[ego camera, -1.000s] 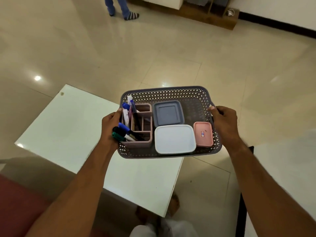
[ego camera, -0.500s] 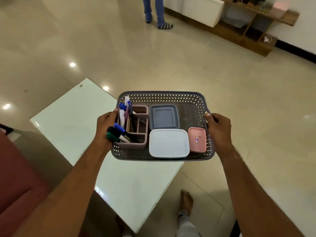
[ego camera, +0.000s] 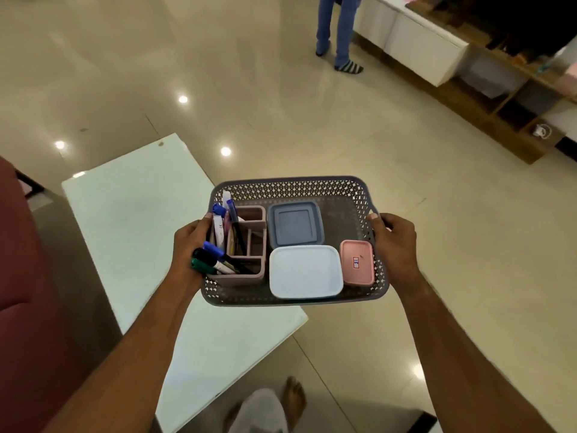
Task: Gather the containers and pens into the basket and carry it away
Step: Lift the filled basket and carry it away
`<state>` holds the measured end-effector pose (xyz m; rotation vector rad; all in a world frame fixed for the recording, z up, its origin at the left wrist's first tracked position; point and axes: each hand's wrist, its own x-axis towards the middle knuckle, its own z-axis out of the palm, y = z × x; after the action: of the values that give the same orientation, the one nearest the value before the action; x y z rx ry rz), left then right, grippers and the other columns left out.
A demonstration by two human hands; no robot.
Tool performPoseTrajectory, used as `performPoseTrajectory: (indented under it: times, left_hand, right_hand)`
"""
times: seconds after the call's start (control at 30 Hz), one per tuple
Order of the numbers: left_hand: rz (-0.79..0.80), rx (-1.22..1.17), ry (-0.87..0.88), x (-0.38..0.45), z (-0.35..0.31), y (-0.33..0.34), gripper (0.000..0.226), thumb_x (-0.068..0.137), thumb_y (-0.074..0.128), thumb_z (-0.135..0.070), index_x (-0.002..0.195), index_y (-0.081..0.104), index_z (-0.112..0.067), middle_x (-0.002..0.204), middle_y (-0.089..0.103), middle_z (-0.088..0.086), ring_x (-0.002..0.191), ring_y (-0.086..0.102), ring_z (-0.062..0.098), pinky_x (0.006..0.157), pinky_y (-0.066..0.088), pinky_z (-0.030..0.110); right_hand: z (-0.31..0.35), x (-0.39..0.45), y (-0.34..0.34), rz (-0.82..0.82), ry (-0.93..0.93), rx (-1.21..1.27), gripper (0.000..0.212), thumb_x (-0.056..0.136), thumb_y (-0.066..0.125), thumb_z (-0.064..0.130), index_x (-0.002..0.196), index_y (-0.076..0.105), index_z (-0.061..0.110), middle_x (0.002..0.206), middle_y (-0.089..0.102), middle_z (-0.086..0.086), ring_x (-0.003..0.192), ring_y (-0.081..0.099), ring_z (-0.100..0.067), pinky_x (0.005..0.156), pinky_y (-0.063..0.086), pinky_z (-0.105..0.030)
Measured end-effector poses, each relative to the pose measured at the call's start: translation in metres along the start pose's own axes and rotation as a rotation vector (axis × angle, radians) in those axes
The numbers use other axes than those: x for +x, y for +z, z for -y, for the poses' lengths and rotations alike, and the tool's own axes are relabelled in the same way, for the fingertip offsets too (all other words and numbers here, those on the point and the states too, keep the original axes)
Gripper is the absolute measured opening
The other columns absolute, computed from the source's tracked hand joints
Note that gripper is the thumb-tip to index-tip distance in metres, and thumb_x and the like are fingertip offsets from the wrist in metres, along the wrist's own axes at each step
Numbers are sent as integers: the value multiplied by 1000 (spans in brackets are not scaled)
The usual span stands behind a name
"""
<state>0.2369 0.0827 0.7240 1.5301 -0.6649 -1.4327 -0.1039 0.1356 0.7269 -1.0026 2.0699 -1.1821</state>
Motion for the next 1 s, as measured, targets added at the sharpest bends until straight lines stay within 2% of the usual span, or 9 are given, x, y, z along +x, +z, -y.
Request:
performPoseTrajectory:
  times: [0.17, 0.3, 0.4, 0.53, 0.63, 0.77, 0.87, 1.0]
  left_hand:
    - [-44, -33, 6, 15, 2, 25, 29, 99, 64, -33, 81, 71, -12, 72, 64, 6, 67, 61, 22, 73, 53, 35]
    - [-94, -64, 10, 34, 4, 44, 29, 98, 65, -33, 79, 71, -13, 72, 63, 6, 66, 60, 21, 72, 52, 35]
    - [-136, -87, 15, 51, 5, 63, 30, 100, 62, -31, 78, 68, -12, 67, 62, 3, 61, 59, 17, 66, 53, 30]
    - [-222, -114, 27, 75, 1, 87, 28, 101, 60, -31, 83, 68, -11, 74, 62, 7, 63, 61, 18, 67, 54, 30]
    - [-270, -145, 45, 83, -5, 101, 27, 102, 58, -28, 83, 67, -11, 69, 65, 3, 58, 63, 14, 59, 57, 25]
    - [-372, -203, 47, 96, -17, 121, 30, 102, 59, -27, 78, 65, -11, 62, 63, 0, 53, 61, 12, 55, 54, 24]
    - [-416, -232, 62, 107, -33, 134, 32, 102, 58, -26, 73, 63, -12, 61, 60, 0, 56, 56, 15, 58, 51, 28]
    - [-471, -279, 82, 119, -46, 141, 31, 102, 58, -26, 76, 64, -11, 71, 59, 8, 67, 54, 23, 68, 49, 37]
  right_hand:
    - [2, 47, 2, 63, -49, -7, 31, 102, 59, 22, 82, 75, 5, 78, 75, -11, 64, 57, -11, 64, 46, -27]
    - [0, 90, 10, 105, -70, -12, 30, 102, 59, 23, 84, 76, 6, 81, 76, -10, 68, 61, -13, 68, 49, -30]
    - [1, 128, 20, 144, -89, -13, 29, 101, 59, 24, 84, 77, 8, 81, 77, -8, 69, 62, -13, 67, 50, -29]
    - [12, 182, 37, 213, -136, -17, 29, 103, 59, 23, 87, 77, 6, 82, 77, -7, 70, 63, -11, 61, 49, -19]
    - [23, 216, 50, 262, -183, -14, 29, 103, 59, 21, 89, 77, 4, 83, 77, -10, 71, 63, -12, 64, 50, -24]
    - [48, 265, 68, 358, -229, -44, 28, 103, 59, 22, 93, 77, 4, 85, 77, -8, 73, 65, -13, 63, 51, -19]
    - [68, 296, 80, 413, -265, -36, 28, 104, 59, 23, 97, 78, 4, 88, 78, -8, 78, 69, -18, 70, 55, -28]
    - [87, 327, 101, 480, -302, -26, 29, 104, 58, 24, 97, 78, 5, 88, 78, -8, 76, 69, -17, 69, 55, -29]
